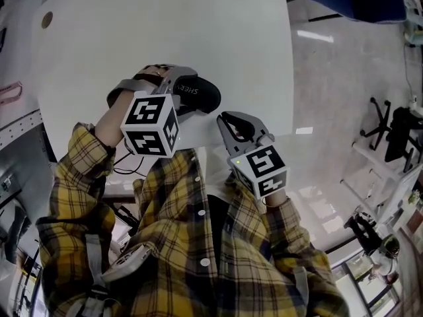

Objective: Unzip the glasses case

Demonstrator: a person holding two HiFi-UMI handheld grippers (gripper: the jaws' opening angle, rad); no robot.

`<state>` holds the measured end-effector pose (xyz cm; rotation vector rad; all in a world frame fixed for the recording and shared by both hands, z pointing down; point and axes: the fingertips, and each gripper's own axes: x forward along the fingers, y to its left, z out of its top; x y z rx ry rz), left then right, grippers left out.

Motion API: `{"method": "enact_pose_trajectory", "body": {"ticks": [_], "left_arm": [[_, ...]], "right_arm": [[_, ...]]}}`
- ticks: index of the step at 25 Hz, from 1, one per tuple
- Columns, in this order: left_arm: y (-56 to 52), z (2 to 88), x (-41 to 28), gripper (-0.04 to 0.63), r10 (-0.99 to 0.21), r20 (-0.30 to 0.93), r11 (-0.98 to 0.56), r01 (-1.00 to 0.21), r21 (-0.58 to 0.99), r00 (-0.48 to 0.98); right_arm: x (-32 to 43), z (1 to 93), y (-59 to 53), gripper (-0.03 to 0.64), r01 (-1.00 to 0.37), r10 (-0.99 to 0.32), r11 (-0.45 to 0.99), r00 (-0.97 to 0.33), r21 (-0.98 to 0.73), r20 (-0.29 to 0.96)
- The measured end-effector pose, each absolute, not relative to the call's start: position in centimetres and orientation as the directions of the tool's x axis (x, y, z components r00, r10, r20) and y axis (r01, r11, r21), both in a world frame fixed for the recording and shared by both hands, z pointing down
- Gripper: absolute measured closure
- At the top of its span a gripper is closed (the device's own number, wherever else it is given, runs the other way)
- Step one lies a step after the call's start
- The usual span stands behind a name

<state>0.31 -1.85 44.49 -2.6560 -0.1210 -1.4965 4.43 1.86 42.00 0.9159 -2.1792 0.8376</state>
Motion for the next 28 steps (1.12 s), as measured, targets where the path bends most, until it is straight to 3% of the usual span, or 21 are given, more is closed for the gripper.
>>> {"method": "enact_pose_trajectory", "body": {"ticks": [4,6,11,21,28], "left_arm": [[-1.8,44.5,0.5,0.273,0.021,0.855,-0.992,0.118,-0.047,0.518],[-1.8,44.5,0.5,0.272,0.019,0.853,-0.992,0.118,-0.051,0.521],[-1.7,44.5,0.3,0.272,0.018,0.851,-0.992,0.118,-0.052,0.524],[-1.7,44.6,0.4,0.272,0.006,0.847,-0.989,0.128,-0.074,0.532],[-1.8,44.5,0.7,0.272,-0.007,0.844,-0.987,0.130,-0.091,0.536]], "right_arm": [[3.4,44.0,2.3,0.613,-0.724,-0.340,0.638,-0.572,-0.263,0.747],[2.9,44.7,2.5,0.570,-0.699,-0.310,0.668,-0.574,-0.256,0.758],[2.8,45.6,3.0,0.560,-0.686,-0.272,0.679,-0.565,-0.261,0.779],[2.1,46.6,2.4,0.561,-0.755,-0.345,0.622,-0.504,-0.210,0.792],[2.1,45.9,2.9,0.614,-0.763,-0.376,0.611,-0.516,-0.213,0.769]]}}
